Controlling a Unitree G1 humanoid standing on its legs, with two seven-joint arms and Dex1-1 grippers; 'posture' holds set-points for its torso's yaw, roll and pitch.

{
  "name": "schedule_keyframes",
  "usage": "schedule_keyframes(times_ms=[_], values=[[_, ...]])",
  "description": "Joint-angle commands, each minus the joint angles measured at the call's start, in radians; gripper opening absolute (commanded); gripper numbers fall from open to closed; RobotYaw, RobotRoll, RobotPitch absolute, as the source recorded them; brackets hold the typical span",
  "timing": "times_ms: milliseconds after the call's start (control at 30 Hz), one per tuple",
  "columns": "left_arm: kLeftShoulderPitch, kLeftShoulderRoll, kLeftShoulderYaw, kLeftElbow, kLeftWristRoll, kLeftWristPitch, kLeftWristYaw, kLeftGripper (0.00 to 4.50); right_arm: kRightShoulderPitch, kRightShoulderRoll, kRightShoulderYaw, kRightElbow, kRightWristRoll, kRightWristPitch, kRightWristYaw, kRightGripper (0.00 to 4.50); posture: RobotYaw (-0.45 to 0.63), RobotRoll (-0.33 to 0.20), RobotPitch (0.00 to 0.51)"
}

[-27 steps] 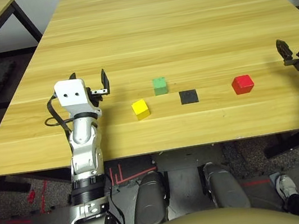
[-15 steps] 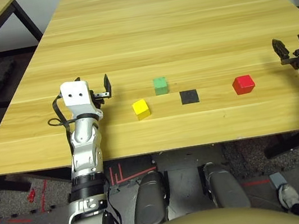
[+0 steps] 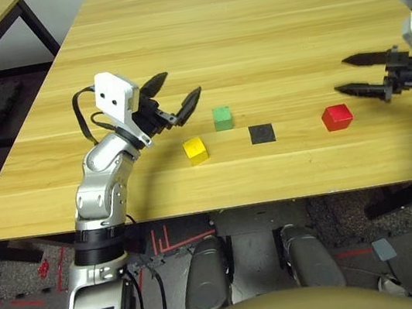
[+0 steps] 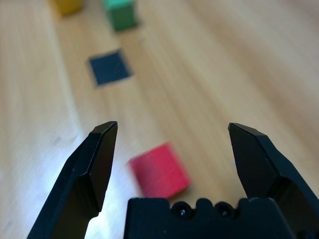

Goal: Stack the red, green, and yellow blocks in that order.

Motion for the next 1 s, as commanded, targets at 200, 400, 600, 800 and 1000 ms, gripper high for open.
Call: schedule_keyframes(times_ms=[200,400,600,800,1000], values=[[-0.02,0.004,-0.035,-0.022,0.015,0.038,-0.018,4.45,-0.103,0.015,0.123,0.155,-0.134,-0.19,0.005,4.5,0.19,-0.182,0.07],[0.039,0.062,-0.075,-0.123,-0.004,0.122,-0.083,4.45,-0.15,0.052,0.151,0.216,-0.217,-0.258,-0.014,4.5,0.24,-0.184,0.073],[0.071,0.11,-0.078,-0.211,-0.021,0.206,-0.111,4.45,-0.163,0.081,0.175,0.248,-0.29,-0.268,-0.073,4.5,0.28,-0.181,0.072],[0.061,0.166,-0.085,-0.269,-0.037,0.267,-0.146,4.5,-0.176,0.116,0.182,0.251,-0.333,-0.263,-0.112,2.82,0.3,-0.179,0.076],[0.013,0.19,-0.092,-0.307,-0.058,0.33,-0.166,4.5,-0.228,0.208,0.144,0.183,-0.245,-0.156,-0.002,2.06,0.3,-0.182,0.078]])
